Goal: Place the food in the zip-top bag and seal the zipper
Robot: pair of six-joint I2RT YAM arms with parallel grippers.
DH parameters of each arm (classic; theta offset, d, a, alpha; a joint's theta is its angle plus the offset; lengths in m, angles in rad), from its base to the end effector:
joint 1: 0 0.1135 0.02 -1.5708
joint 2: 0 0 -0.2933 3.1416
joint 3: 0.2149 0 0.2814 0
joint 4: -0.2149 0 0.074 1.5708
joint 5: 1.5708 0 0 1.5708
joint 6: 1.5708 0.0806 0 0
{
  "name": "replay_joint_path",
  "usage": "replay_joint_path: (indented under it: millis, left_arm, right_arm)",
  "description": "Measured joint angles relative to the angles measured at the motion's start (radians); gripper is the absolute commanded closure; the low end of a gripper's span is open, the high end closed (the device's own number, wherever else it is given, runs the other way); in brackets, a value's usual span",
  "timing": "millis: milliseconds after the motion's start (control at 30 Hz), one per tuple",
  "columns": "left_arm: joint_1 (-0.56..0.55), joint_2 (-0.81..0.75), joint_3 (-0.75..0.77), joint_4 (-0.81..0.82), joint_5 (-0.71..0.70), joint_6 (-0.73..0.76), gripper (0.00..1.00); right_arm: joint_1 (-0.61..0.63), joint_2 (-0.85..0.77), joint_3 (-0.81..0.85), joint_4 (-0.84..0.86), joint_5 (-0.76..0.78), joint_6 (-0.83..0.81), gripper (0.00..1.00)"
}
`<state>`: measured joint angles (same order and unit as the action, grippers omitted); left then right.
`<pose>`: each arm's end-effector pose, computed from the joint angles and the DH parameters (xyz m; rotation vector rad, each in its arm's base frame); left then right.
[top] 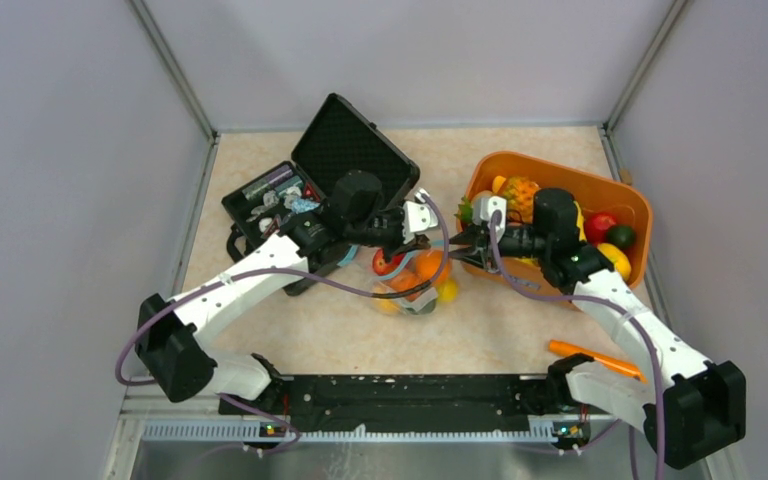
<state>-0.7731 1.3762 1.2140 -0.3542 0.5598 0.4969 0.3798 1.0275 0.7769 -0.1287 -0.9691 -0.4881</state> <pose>0.2335 -0.2877 0.3458 1.4975 1.4521 -0.7506 0.2175 0.1584 0.3102 -1.3088 1.3317 0.8598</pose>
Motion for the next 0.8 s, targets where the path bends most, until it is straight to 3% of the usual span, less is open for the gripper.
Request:
replay_joint_path:
  millis: [33, 100, 500, 633, 700, 800]
  left_arm:
    - [0.0, -0.002, -0.001, 0.001, 0.001, -0.002, 1.0]
    - [0.0, -0.003, -0.001, 0.003, 0.006, -0.009, 1.0]
    - [-0.009, -0.003, 0.0, 0.003, 0.082, -0.028, 1.0]
    - [-0.024, 0.004, 0.016, -0.008, 0.102, -0.027, 1.0]
    - [-0.029, 0.008, 0.021, -0.01, 0.103, -0.027, 1.0]
    - [-0.032, 0.009, 0.024, -0.014, 0.102, -0.027, 1.0]
  right_arm:
    - [0.0, 0.0, 0.0, 0.003, 0.0, 0.011, 0.45]
    - [0.0, 0.0, -0.001, 0.008, 0.0, 0.01, 0.36]
    - [0.046, 0.007, -0.001, -0.007, 0.024, -0.008, 0.36]
    - [0.072, 0.026, -0.001, 0.02, 0.035, -0.005, 0.48]
    - [0.082, 0.044, 0.0, 0.013, 0.037, -0.01, 0.66]
    - [0.092, 0.07, 0.005, -0.004, 0.04, -0.02, 0.79]
